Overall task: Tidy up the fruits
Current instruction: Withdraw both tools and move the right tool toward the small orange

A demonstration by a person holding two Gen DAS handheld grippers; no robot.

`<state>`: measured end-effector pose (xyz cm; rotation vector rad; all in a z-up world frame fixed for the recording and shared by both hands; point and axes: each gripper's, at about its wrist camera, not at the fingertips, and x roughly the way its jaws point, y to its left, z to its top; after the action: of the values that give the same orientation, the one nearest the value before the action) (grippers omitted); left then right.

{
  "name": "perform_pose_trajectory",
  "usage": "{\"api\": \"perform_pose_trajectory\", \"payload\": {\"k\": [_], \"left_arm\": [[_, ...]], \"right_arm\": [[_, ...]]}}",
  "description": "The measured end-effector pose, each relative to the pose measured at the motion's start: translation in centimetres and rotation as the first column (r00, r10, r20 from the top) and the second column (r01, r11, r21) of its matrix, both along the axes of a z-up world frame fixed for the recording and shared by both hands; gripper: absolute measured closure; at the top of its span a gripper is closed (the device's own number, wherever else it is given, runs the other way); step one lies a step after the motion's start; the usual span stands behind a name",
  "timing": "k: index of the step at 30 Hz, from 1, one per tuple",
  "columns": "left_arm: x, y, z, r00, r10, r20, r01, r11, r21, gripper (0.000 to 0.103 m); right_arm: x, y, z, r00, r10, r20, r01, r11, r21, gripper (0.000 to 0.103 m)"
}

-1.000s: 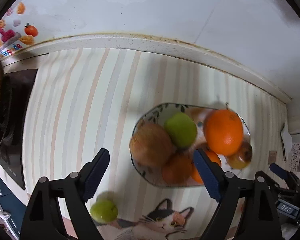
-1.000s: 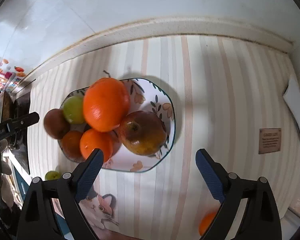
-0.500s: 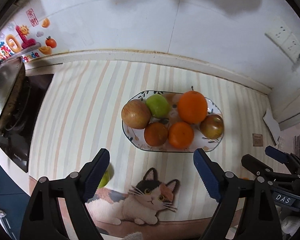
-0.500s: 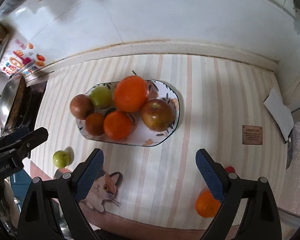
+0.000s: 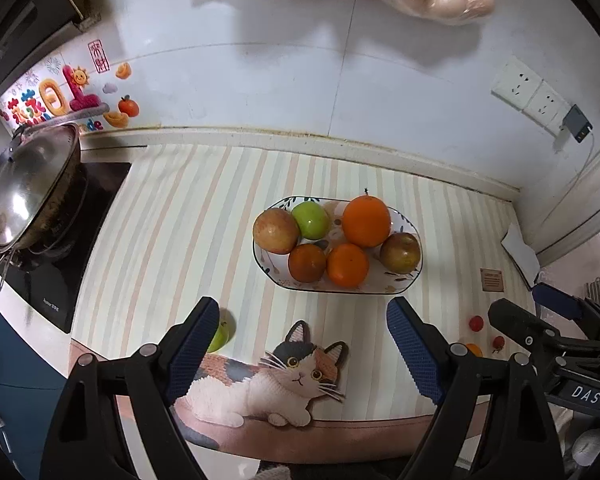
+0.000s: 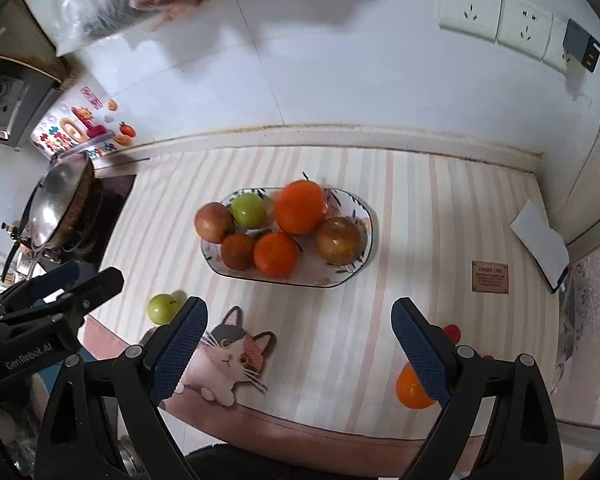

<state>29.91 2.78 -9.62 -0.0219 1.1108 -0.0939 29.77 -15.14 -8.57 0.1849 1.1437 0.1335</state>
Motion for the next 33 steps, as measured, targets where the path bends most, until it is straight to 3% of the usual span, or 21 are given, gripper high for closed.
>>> {"api": "perform_pose_trajectory", "payload": {"k": [8, 14, 20, 25, 33], "left_arm": [[-1.1, 0.2, 1.1, 1.0, 0.005, 0.022, -0.005, 1.0, -0.021, 0.017], [-0.3, 0.6, -0.3, 0.999, 0.044, 0.004, -0.044, 0.999, 0.0, 0.017], [1.3, 1.7, -4.7, 0.992, 0.114, -0.061, -0.111, 0.993, 0.051, 0.017], [2.5, 2.9, -9.0, 0.975, 0.169, -0.144, -0.16, 0.985, 0.072, 0.017], [2.3, 4.4, -14.0, 0.942, 0.211, -0.261, -0.196, 0.977, 0.083, 0.017]], "right_arm": [[-1.2, 0.6, 1.6, 1.0, 0.003, 0.022, -0.004, 1.0, 0.029, 0.008], [-0.7, -1.4, 0.0, 0.998, -0.056, -0.003, 0.056, 0.994, 0.089, 0.008], [1.0, -8.1, -5.8, 0.967, -0.224, -0.12, 0.236, 0.967, 0.095, 0.008], [2.2, -13.0, -13.1, 0.902, -0.322, -0.287, 0.36, 0.928, 0.091, 0.008], [-1.2, -13.5, -20.4, 0.827, -0.313, -0.467, 0.359, 0.933, 0.01, 0.008]]}}
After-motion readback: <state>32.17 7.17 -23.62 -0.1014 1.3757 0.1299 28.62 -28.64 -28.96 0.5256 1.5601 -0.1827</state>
